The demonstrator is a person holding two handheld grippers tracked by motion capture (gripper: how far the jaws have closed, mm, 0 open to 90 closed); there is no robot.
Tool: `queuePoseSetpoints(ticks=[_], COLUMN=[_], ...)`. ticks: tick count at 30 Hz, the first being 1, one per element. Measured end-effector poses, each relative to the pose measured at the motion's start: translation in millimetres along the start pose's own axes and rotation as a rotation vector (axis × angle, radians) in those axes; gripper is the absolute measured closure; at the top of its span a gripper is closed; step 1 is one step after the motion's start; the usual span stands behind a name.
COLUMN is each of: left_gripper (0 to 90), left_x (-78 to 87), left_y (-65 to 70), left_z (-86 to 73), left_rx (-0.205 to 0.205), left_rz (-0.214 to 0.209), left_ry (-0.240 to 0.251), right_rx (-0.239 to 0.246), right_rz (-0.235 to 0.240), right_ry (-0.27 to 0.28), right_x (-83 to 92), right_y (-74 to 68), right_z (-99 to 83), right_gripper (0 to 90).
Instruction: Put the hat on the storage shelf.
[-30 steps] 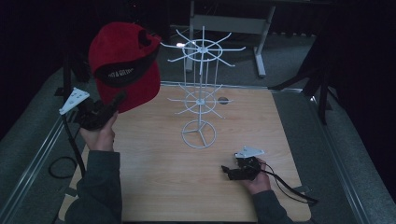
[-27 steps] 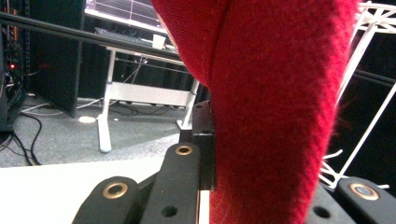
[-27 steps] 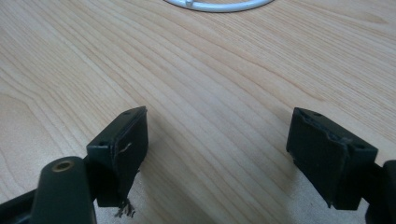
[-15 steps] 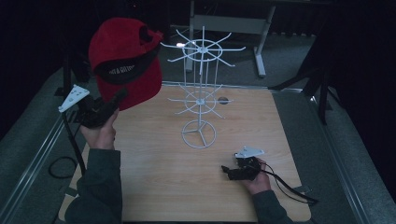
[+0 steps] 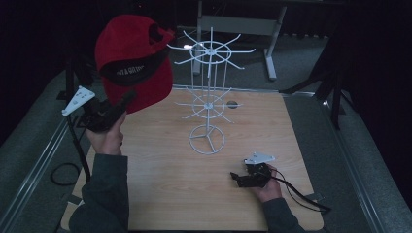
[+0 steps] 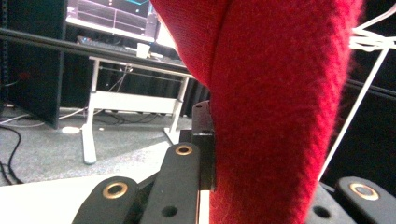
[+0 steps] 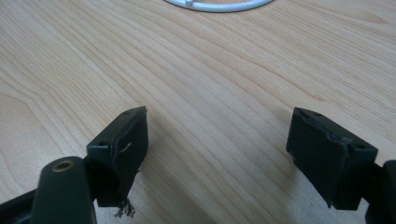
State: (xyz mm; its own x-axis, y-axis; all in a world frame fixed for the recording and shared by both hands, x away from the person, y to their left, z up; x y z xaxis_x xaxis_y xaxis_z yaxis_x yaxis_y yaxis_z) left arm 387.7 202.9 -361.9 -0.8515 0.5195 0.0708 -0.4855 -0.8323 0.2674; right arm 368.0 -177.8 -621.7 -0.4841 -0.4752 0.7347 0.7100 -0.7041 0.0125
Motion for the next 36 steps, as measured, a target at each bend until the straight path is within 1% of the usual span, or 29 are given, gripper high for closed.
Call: queuePoseSetpoints(ticks=[5, 17, 21, 24, 28, 30, 33, 36], left_gripper=[84.5, 84.5, 84.5, 84.4, 84.4, 84.4, 84.4, 84.3], left_x=[1.1, 4.8, 3.6, 1.9, -0.1, -0.6, -1.3, -2.6], left_y=[3.8, 8.2, 11.4, 12.3, 13.0, 13.1, 13.5, 13.7], left_z=[4.6, 8.1, 2.2, -3.3, -9.7, -12.3, -16.5, -22.4], left_rx=[-0.010, -0.018, -0.027, -0.019, -0.020, -0.022, -0.013, -0.018], left_rz=[-0.006, -0.017, -0.023, -0.029, -0.032, -0.029, -0.032, -0.027], left_ry=[0.009, 0.024, 0.010, 0.002, -0.011, -0.015, -0.018, -0.032], right_rx=[0.000, -0.001, 0.000, 0.000, -0.001, 0.000, -0.001, -0.001], right_rz=[-0.001, 0.000, -0.001, -0.001, 0.000, -0.001, 0.000, 0.000], right_ry=[0.000, 0.001, 0.001, 0.001, 0.001, 0.001, 0.001, 0.001], right_x=[0.0, -0.1, -0.1, 0.0, -0.1, 0.0, 0.0, -0.1], right_y=[0.0, -0.1, 0.0, 0.0, -0.1, 0.0, -0.1, -0.1], right_z=[0.0, 0.0, 0.0, 0.0, 0.0, 0.0, 0.0, 0.0], right_gripper=[20.4, 20.4, 20.5, 20.5, 20.5, 20.4, 20.5, 20.4])
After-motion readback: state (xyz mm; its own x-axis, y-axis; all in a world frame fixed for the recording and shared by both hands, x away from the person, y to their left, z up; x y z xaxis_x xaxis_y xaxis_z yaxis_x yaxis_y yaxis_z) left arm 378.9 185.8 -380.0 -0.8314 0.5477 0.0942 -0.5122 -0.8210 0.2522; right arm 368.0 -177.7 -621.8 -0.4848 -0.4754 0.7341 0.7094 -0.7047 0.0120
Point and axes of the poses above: each handheld gripper's, and its own axes: x roughly backward along the jaws, z roughly out of its top, y roughly to its right, the point moved 8 cm from there along -x, roughly forward along the jaws, and after that the axes turned 4 degrees about -y, right-handed, at the moved point
